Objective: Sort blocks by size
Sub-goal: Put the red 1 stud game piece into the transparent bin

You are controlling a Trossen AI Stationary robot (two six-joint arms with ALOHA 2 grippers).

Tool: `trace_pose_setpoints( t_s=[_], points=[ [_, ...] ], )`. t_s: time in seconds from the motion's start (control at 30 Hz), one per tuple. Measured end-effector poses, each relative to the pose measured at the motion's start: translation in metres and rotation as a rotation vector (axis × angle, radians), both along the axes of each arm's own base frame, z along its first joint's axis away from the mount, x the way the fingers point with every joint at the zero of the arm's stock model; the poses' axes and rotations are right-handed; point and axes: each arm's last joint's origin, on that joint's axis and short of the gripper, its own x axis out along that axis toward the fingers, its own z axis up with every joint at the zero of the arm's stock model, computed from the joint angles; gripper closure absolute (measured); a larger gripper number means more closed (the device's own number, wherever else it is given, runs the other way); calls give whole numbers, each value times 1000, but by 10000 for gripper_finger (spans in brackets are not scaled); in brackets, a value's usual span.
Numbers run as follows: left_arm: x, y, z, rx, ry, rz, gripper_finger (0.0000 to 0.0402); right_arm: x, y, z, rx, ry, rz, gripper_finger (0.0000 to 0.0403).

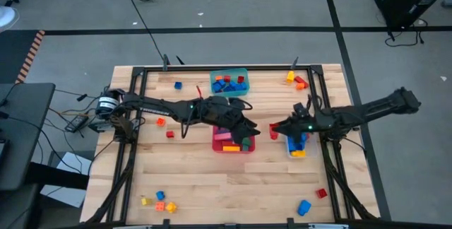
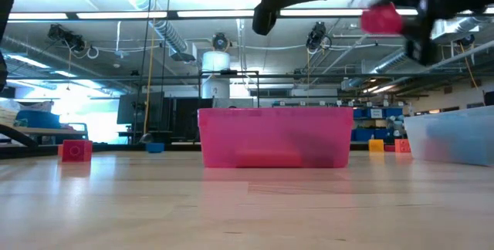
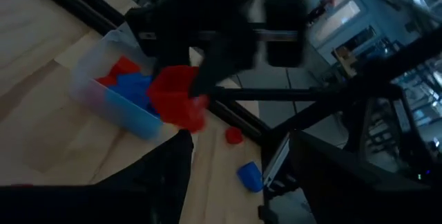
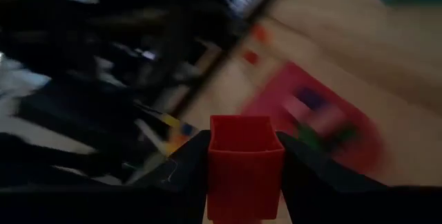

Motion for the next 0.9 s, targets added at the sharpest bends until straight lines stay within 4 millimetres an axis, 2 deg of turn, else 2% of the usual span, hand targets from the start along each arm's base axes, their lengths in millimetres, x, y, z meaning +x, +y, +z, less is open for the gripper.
trace_pose_setpoints(
  t_s=[0.27, 0.47, 0.6, 0.9],
  points=[
    [0, -1, 0, 45, -6, -15, 154, -38, -9, -26, 91, 382, -116, 246],
    [0, -1, 0, 44, -3, -14, 154, -61, -17, -8, 72, 581, -202, 246],
    [0, -1, 0, 45, -3, -14, 154, -62, -20, -1, 59, 581, -216, 245],
    [0, -1, -1, 46, 3, -14, 154, -47, -25, -12, 34, 744, -239, 245]
  ],
)
